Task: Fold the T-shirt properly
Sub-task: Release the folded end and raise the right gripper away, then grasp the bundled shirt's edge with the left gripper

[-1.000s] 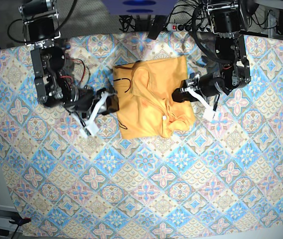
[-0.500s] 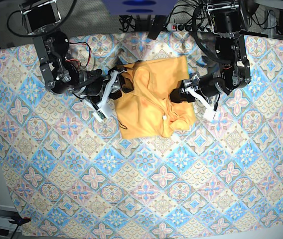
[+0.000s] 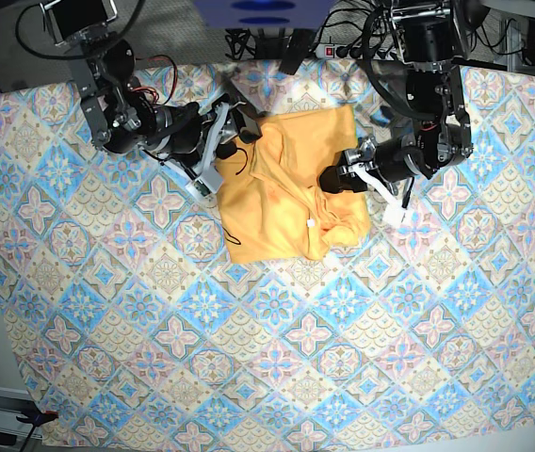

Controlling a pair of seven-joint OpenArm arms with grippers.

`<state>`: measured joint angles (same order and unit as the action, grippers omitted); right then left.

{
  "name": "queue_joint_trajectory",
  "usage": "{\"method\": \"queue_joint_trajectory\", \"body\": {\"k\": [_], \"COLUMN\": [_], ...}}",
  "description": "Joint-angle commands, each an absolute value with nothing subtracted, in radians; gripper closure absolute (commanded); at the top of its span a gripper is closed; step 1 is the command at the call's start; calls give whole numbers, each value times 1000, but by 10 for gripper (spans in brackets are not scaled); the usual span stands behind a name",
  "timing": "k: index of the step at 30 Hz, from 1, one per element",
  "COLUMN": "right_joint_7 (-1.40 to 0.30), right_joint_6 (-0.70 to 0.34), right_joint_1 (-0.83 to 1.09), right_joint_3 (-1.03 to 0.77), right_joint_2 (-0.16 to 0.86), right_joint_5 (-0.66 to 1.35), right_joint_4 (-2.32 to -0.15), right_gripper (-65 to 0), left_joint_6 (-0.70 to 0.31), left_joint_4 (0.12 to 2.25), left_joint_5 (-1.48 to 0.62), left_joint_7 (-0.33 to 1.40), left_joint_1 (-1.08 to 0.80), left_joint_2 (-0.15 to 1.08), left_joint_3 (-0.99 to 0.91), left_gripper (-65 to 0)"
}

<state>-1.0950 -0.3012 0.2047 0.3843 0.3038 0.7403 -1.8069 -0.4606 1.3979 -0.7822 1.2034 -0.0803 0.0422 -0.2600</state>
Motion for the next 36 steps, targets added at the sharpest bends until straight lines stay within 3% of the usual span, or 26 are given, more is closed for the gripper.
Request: {"method": "queue_joint_trajectory", "body": {"k": [1,31,33,36], "right_joint_7": [-1082,-1096,-1113,-1121], "right_joint_6": [-305,-305,-305,-305], "right_joint_1": [194,102,102,102], "right_joint_3": [380,461,466,461], "right_joint_2": [311,292,292,292], "right_joint_5": [756,756,756,756], "right_joint_4": [-1827,-1771,-1756,-1733], "right_gripper": [-316,-312,-277,-166], "left_joint_6": [-466,-470,-470,-470], "left_joint_4": [1399,1386,1386,1386], "left_joint_5": [-803,-808,-808,-808], "left_joint_7": [1193,1167,1167,1167], "left_joint_1": [-68,-88,-88,-88], "left_joint_2": [45,44,44,44], "left_joint_3": [-260,-259,-259,-259], "left_gripper": [-292,-290,-290,-290]}}
